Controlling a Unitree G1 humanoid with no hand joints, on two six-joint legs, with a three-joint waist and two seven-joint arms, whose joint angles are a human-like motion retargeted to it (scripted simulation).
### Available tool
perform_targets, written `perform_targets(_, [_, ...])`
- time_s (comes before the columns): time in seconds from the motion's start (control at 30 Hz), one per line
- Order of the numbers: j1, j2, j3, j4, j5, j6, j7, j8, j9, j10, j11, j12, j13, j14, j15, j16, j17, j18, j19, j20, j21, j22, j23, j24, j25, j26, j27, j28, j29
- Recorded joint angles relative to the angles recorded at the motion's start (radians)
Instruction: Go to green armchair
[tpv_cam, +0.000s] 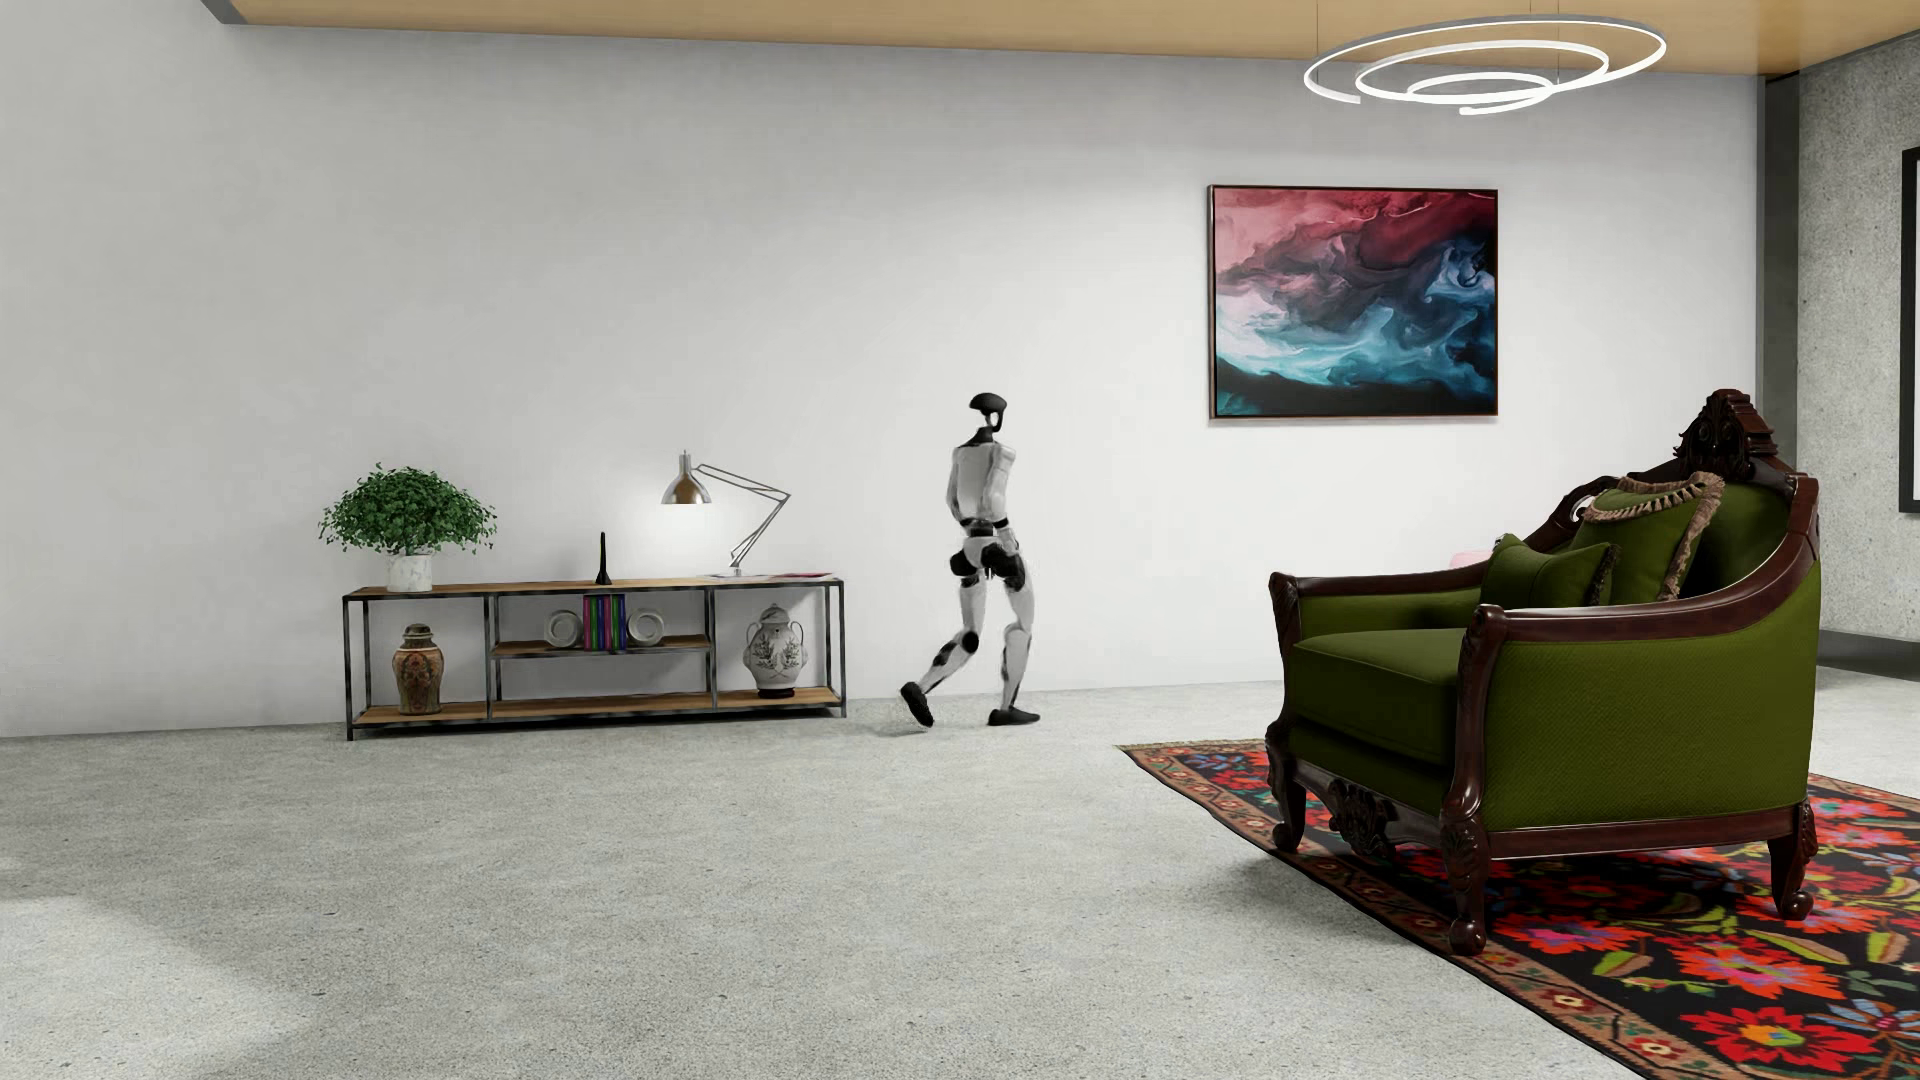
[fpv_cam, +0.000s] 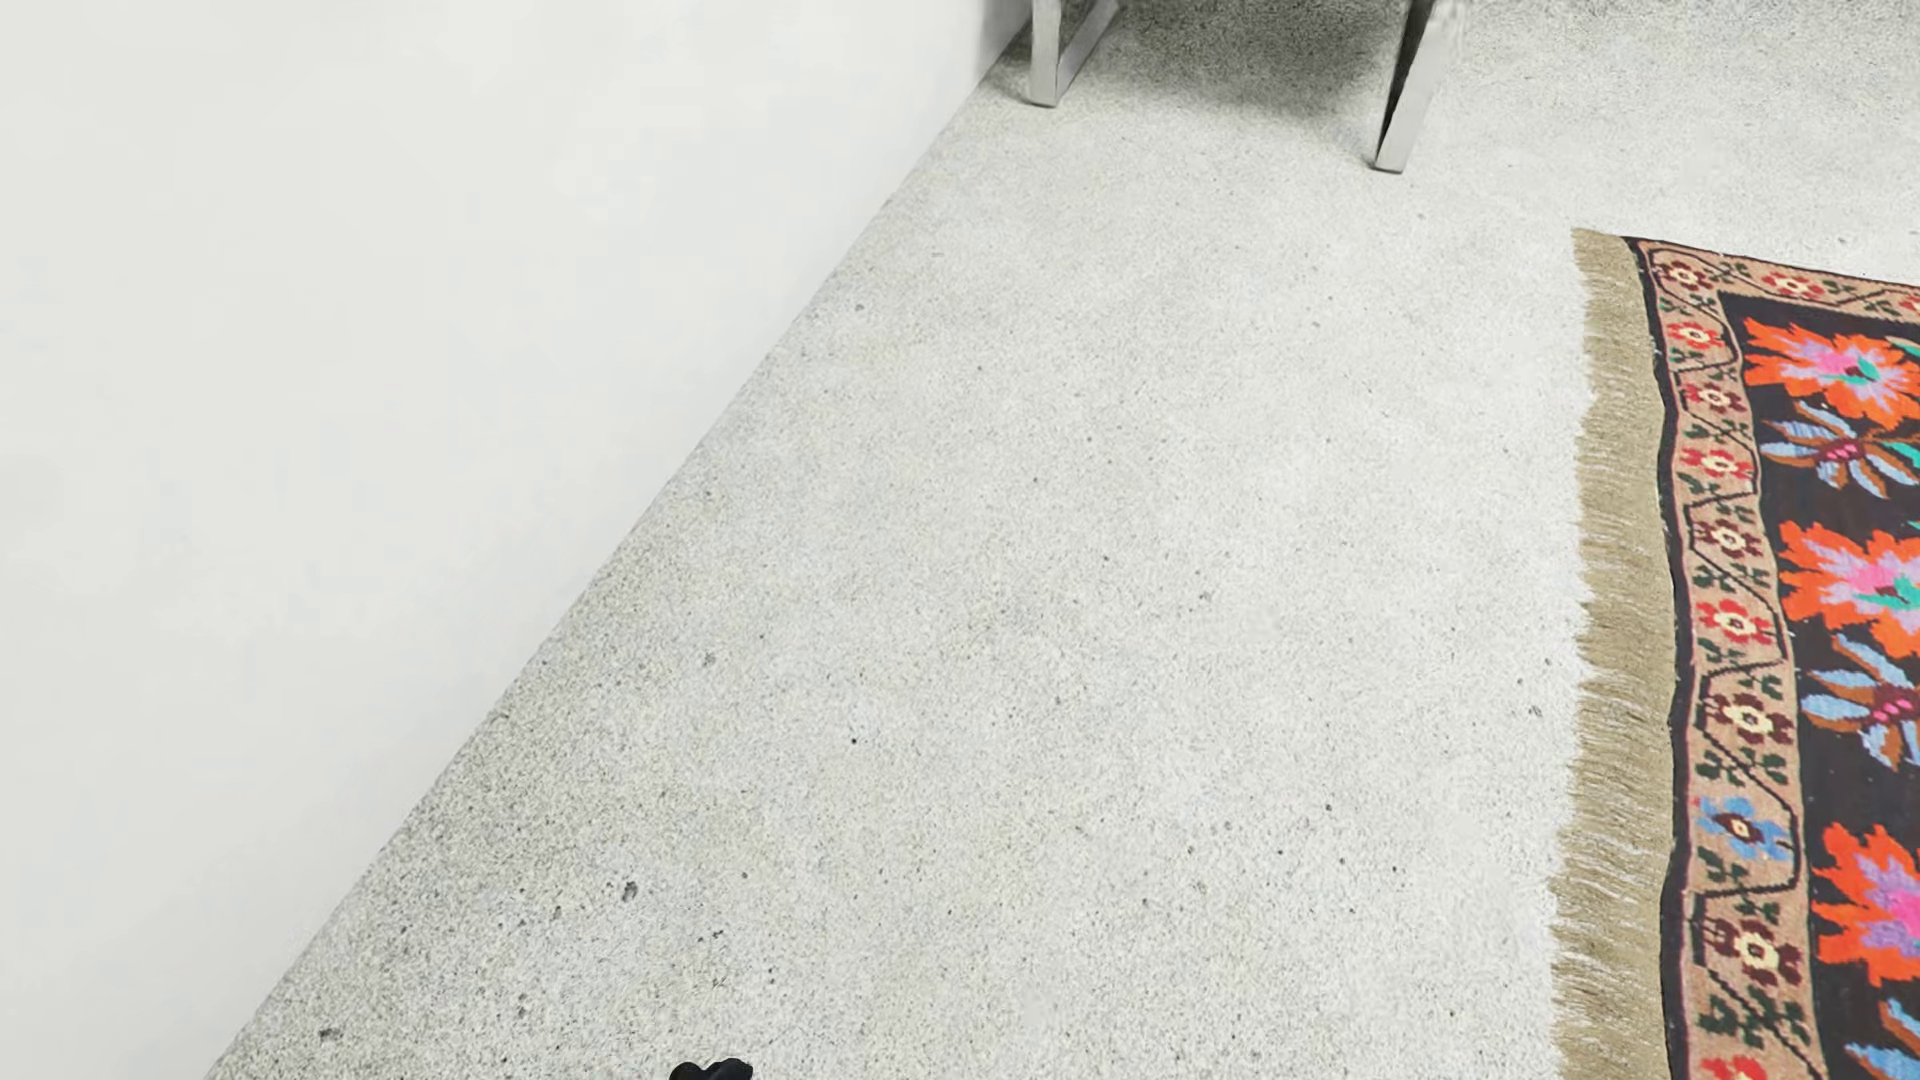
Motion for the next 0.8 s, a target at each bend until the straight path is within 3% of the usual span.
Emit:
perform_targets(0.03, [-0.101,0.051,-0.006,0.044,0.014,0.007,0.007,-0.022,0.005,0.181,-0.011,0.017,-0.042,0.091,-0.029,0.025,0.011,-0.009,0.008,-0.087,-0.036,0.041,-0.017,0.039,-0.001,-0.005,0.005,-0.092,-0.008])
perform_targets(0.07, [-0.192,0.09,-0.002,0.09,0.028,0.014,-0.017,-0.025,0.009,0.307,-0.011,0.032,-0.084,0.06,-0.057,0.047,0.014,-0.017,0.018,-0.143,-0.064,0.066,-0.041,0.063,0.006,-0.021,-0.009,-0.178,-0.032])
perform_targets(0.1, [-0.278,0.126,0.011,0.128,0.041,0.021,-0.022,-0.014,0.013,0.384,-0.009,0.053,-0.115,-0.003,-0.084,0.051,0.008,0.063,0.03,-0.136,-0.084,0.078,-0.065,0.054,0.017,-0.008,-0.043,-0.198,-0.066])
perform_targets(0.13, [-0.357,0.158,0.031,0.148,0.052,0.025,-0.025,0.005,0.015,0.414,-0.006,0.084,-0.154,-0.026,-0.108,0.038,0.003,0.171,0.042,-0.083,-0.091,0.08,-0.09,0.032,0.016,0.02,-0.073,-0.151,-0.092])
perform_targets(0.17, [-0.425,0.187,0.053,0.155,0.06,0.028,-0.024,0.031,0.018,0.391,0.001,0.119,-0.187,-0.045,-0.13,0.013,-0.004,0.231,0.055,0.008,-0.085,0.073,-0.126,-0.005,0.015,0.039,-0.101,-0.056,-0.106])
perform_targets(0.23, [-0.525,0.236,0.091,0.121,0.064,0.026,-0.027,0.087,0.02,0.234,0.033,0.172,-0.234,-0.114,-0.175,-0.048,-0.041,0.251,0.083,0.146,-0.025,0.076,-0.22,-0.056,0.031,0.058,-0.151,0.106,-0.109])
perform_targets(0.27, [-0.556,0.258,0.103,0.096,0.067,0.024,-0.032,0.112,0.019,0.105,0.049,0.187,-0.249,-0.117,-0.199,-0.063,-0.06,0.255,0.096,0.158,0.007,0.087,-0.269,-0.052,0.051,0.058,-0.178,0.121,-0.111])
perform_targets(0.33, [-0.562,0.306,0.116,0.069,0.081,0.02,-0.021,0.158,0.016,-0.27,0.068,0.207,-0.273,-0.069,-0.243,-0.059,-0.088,0.211,0.122,0.11,0.063,0.102,-0.337,-0.005,0.089,0.03,-0.203,0.025,-0.112])
perform_targets(0.4, [-0.5,0.367,0.117,0.045,0.091,0.013,-0.011,0.214,0.008,-0.68,0.048,0.223,-0.29,0.006,-0.265,-0.059,-0.096,0.081,0.149,0.114,0.117,0.073,-0.361,0.0,0.108,0.002,-0.196,-0.078,-0.111])
perform_targets(0.43, [-0.484,0.392,0.118,0.034,0.082,0.009,-0.018,0.242,0.006,-0.726,0.051,0.224,-0.292,0.01,-0.27,-0.067,-0.097,0.027,0.164,0.134,0.138,0.053,-0.358,-0.005,0.111,0.005,-0.186,-0.088,-0.112])
perform_targets(0.5, [-0.444,0.422,0.12,-0.005,0.029,-0.008,0.0,0.299,0.003,-0.683,0.112,0.201,-0.265,0.089,-0.249,-0.086,-0.1,0.225,0.192,0.145,0.156,0.044,-0.319,0.025,0.113,0.01,-0.145,-0.052,-0.107])
perform_targets(0.53, [-0.407,0.413,0.124,-0.019,-0.016,-0.022,0.039,0.327,0.002,-0.654,0.199,0.183,-0.242,0.046,-0.196,-0.1,-0.099,0.254,0.191,0.16,0.159,0.053,-0.274,0.037,0.111,0.021,-0.117,-0.022,-0.104])
perform_targets(0.6, [-0.333,0.289,0.133,-0.028,-0.125,-0.053,0.141,0.398,0.006,-0.608,0.52,0.144,-0.222,-0.059,0.018,-0.123,-0.109,0.275,0.208,0.208,0.204,0.059,-0.123,0.044,0.071,0.042,-0.031,0.013,-0.052])
perform_targets(0.67, [-0.218,0.099,0.135,-0.045,-0.258,-0.081,0.248,0.452,0.012,-0.641,0.856,0.098,-0.23,-0.131,0.236,-0.115,-0.166,0.286,0.274,0.228,0.317,0.046,0.007,0.059,-0.012,0.016,-0.023,0.021,0.112])
perform_targets(0.7, [-0.178,0.024,0.128,-0.059,-0.312,-0.095,0.286,0.457,0.017,-0.633,0.955,0.071,-0.214,-0.167,0.186,-0.095,-0.184,0.287,0.244,0.222,0.323,0.052,0.028,0.071,-0.026,-0.009,-0.031,0.034,0.15])
perform_targets(0.73, [-0.144,-0.039,0.116,-0.07,-0.334,-0.106,0.308,0.449,0.02,-0.622,1.002,0.025,-0.178,-0.2,0.105,-0.072,-0.183,0.287,0.196,0.221,0.263,0.057,0.012,0.085,-0.008,-0.016,-0.02,0.03,0.126])
perform_targets(0.8, [-0.091,-0.139,0.083,-0.078,-0.31,-0.115,0.325,0.416,0.021,-0.594,0.951,-0.045,-0.089,-0.264,0.014,-0.045,-0.152,0.277,0.154,0.259,0.084,0.014,-0.05,0.076,0.071,-0.024,-0.013,0.046,-0.016])
